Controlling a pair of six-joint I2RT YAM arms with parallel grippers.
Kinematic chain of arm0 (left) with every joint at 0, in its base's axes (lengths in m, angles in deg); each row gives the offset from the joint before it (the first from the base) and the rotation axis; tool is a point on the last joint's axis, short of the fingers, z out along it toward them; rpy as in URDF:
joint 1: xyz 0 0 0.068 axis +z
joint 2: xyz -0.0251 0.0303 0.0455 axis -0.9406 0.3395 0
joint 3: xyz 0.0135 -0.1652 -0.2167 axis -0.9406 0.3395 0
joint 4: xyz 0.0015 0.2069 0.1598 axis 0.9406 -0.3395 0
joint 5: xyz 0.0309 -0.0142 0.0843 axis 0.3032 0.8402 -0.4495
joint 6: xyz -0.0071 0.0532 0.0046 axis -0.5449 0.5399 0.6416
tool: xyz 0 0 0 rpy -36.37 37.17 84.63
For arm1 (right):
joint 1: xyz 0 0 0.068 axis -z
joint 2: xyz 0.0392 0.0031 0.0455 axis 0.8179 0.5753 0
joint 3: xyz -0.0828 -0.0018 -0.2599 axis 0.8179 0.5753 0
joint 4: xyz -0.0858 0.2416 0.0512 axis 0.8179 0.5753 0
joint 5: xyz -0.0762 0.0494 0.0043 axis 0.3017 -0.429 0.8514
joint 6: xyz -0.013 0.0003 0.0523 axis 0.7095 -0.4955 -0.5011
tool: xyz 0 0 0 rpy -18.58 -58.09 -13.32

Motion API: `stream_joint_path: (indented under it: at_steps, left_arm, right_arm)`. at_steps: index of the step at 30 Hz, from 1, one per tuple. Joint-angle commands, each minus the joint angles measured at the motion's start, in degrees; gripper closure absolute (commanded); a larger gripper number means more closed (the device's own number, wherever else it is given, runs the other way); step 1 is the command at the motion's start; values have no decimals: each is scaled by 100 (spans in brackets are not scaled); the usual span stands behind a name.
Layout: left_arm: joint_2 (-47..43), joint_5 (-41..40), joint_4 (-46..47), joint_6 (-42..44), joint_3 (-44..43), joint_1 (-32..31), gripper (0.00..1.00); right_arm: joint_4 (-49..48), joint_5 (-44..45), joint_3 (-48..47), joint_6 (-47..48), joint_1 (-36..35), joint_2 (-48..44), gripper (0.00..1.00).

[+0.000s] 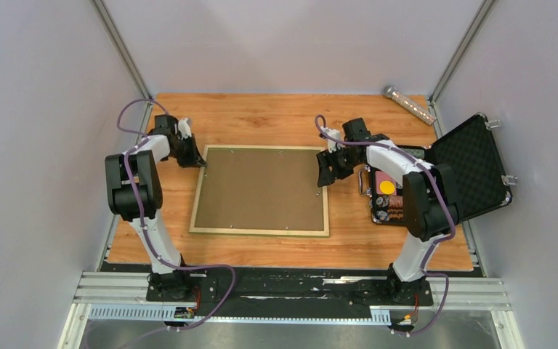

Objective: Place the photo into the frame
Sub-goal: Adjust the photo frame at the center of the board.

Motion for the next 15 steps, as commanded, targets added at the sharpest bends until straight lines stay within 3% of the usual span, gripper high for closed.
stream_joint_path:
  at_steps: [1,15]
  left_arm:
    - [40,47,-577,-116,492,38,100]
    - [-192,53,-248,-407,971,39,100]
  right_arm:
    - [-313,75,-60,-337,13,356,41]
    - [-441,91,46,-566,-171,710,40]
